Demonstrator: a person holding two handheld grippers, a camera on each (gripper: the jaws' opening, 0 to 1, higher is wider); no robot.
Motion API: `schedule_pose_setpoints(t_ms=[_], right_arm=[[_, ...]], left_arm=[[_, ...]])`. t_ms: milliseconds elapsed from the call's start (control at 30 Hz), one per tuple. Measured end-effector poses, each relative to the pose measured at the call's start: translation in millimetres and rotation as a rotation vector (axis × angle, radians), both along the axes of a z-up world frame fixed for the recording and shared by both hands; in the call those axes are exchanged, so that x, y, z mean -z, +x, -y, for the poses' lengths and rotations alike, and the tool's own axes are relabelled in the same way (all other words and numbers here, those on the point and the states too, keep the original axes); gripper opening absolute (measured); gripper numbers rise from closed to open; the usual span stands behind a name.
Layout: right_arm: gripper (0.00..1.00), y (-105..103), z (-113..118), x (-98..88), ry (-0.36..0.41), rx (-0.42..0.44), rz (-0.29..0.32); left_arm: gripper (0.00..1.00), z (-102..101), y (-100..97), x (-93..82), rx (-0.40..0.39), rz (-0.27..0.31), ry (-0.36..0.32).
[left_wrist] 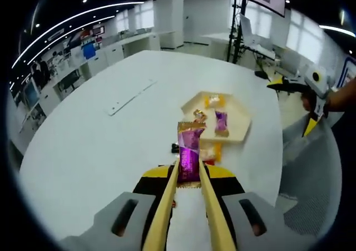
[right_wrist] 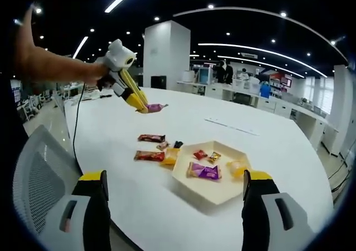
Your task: Place the target food into the container with the food tongs after gripping and lifting it, then release it inside without dropping or visibly crushing the food.
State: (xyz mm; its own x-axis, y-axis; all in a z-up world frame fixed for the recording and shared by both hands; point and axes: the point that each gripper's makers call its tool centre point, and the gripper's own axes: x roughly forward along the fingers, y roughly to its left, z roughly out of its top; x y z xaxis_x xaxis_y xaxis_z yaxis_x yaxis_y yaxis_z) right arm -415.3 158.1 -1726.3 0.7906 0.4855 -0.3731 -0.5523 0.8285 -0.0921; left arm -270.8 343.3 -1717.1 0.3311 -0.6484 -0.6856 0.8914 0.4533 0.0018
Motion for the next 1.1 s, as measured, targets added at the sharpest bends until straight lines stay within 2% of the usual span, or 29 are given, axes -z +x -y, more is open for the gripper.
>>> schedule_pose_setpoints(t_ms=[133, 500, 567, 767, 1100], right_arm=[[0.99, -1.8, -6.1, 0.9, -0.017, -0.04, 0.011], [0.99, -1.3, -2.8, 0.1, -0.007, -0.028, 0.009], [0.99, -2.5, -5.1, -1.2, 0.016, -0.034, 0.004], [0.99, -2.8, -6.2, -1.4, -0.007, -0.042, 0.019], [0.99, -3.0, -3.1, -3.0, 0.012, -0.025, 0.013]], left_arm=[[0.18, 4.3, -1.1, -1.3, 0.012, 0.002, 0.004], [0.18, 15.4, -0.4, -3.2, 0.033, -0.005, 0.008], [0.18, 18.8, -0.2, -3.6, 0.046, 0.004, 0.006], [0.18, 29.0, -2.0, -3.7, 0.068, 0.006, 0.009], [0.17, 49.7, -3.1, -2.1, 0.092, 0.003, 0.008]])
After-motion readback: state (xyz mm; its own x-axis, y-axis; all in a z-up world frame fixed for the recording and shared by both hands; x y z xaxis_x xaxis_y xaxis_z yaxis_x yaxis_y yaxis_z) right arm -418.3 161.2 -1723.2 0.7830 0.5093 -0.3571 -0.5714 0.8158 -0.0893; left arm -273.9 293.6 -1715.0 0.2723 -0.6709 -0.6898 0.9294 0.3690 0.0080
